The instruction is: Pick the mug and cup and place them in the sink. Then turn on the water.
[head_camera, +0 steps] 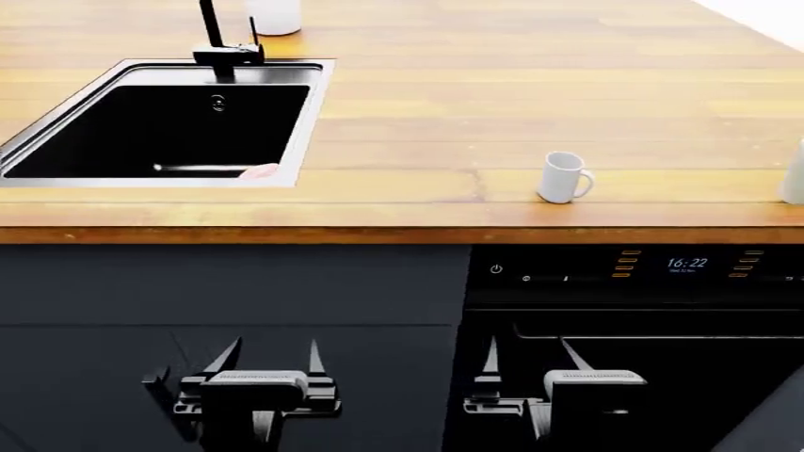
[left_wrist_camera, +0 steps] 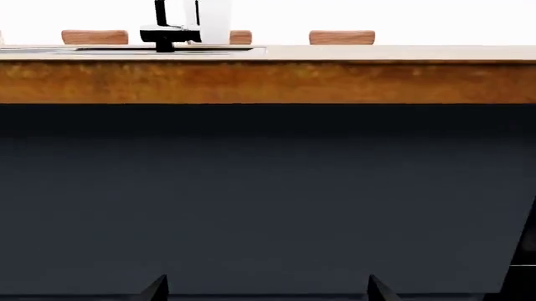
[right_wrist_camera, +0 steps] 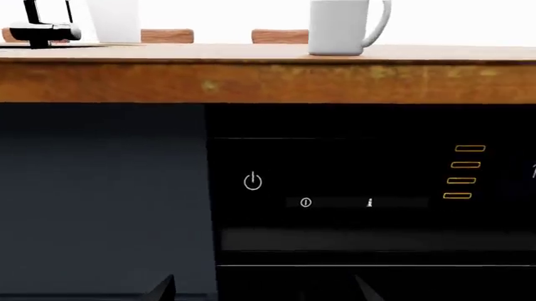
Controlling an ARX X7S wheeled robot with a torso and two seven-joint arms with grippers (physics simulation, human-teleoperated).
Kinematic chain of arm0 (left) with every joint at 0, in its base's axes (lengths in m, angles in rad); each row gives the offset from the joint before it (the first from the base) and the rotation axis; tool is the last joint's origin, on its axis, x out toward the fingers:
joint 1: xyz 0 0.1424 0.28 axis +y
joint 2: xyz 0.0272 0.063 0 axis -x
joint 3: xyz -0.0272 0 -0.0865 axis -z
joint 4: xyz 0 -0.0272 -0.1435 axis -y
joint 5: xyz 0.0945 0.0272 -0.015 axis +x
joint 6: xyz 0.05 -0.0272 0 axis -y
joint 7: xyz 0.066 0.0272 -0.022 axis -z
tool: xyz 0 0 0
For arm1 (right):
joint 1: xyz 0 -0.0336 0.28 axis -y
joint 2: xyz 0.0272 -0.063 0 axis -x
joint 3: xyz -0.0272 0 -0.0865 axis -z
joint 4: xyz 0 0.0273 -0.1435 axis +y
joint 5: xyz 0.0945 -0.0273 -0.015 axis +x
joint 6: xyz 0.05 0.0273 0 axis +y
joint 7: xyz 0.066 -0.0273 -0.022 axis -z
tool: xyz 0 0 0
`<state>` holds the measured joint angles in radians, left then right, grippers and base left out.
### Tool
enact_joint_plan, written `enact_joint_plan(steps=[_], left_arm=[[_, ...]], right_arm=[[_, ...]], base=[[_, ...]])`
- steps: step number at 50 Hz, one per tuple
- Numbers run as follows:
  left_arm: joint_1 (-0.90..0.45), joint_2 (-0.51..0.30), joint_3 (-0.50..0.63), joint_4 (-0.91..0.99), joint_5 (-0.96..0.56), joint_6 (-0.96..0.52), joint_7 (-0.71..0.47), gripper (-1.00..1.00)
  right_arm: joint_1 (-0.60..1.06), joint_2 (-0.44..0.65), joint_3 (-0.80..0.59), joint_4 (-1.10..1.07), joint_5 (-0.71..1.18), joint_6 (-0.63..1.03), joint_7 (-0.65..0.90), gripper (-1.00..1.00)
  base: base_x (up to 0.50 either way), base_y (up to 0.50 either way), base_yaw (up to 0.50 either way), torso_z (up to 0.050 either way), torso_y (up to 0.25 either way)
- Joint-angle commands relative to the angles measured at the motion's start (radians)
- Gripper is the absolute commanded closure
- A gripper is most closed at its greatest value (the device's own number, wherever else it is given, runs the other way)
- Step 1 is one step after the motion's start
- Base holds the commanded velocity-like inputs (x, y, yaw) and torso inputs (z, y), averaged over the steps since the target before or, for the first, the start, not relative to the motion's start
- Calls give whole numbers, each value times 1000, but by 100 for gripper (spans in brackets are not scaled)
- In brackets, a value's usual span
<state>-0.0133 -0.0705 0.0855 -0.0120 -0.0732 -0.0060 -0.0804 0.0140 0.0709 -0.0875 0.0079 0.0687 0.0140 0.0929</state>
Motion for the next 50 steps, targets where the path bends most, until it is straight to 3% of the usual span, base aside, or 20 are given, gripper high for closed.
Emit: enact_joint_plan(steps=[1, 50], left_arm=[[0, -13, 17, 0, -19, 1, -15, -100], [-2, -59, 60, -6, -86, 13, -57, -100]], right_arm=[[1, 15, -18, 3, 13, -1, 17, -100], [3, 56, -71, 2, 57, -10, 74, -100]], base=[[0, -500, 0, 0, 0], [0, -500, 0, 0, 0]])
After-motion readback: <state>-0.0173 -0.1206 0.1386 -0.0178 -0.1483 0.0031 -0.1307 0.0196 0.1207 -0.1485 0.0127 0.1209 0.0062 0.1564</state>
